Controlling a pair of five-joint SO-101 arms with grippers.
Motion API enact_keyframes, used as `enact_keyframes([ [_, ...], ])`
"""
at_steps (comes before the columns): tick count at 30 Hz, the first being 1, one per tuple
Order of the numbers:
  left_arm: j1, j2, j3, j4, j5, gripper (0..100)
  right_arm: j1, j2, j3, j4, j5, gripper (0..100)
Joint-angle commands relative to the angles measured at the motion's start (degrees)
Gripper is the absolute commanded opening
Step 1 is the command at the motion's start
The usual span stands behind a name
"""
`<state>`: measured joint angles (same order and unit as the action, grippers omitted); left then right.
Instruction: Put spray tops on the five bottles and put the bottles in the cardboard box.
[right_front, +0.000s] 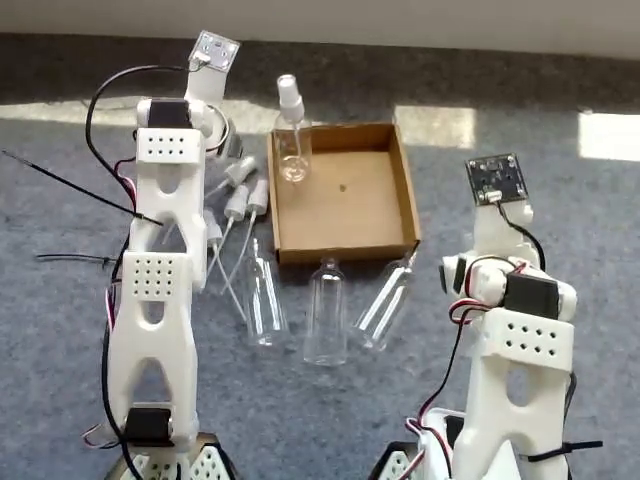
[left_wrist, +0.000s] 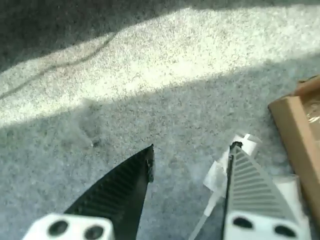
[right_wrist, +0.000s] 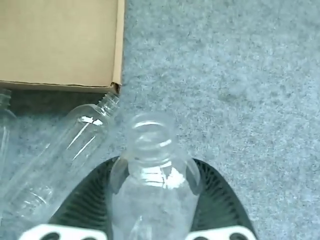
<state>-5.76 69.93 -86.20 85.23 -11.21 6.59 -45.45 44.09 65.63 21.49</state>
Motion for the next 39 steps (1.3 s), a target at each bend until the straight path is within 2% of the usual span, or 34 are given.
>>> enact_keyframes([
  [1,1.71,-1.19,-9.54,4.92,-0.26,23,-0.22,-1.01,-0.48,-0.92,0.7,0.3],
  [8,1.63,0.57,-4.09,5.45,-1.93,23,-0.22,-1.1,-0.48,-0.84,0.7,0.3],
  [10,1.71,2.24,-3.82,5.45,-4.04,23,-0.22,-1.1,-0.48,-0.84,0.7,0.3],
  [21,2.07,7.43,-4.09,1.32,-5.71,22,-0.22,-1.36,1.36,-0.84,0.7,0.3],
  [30,1.89,7.16,-4.09,1.85,-5.8,5,-0.13,-1.36,1.63,-0.84,0.7,0.3],
  [35,-0.84,2.86,-9.45,11.6,-5.54,4,0.04,-1.36,1.63,-0.84,0.79,0.3],
  [39,-4.44,-7.69,-5.67,16.18,-5.63,4,0.04,-1.19,1.63,-0.75,0.79,0.3],
])
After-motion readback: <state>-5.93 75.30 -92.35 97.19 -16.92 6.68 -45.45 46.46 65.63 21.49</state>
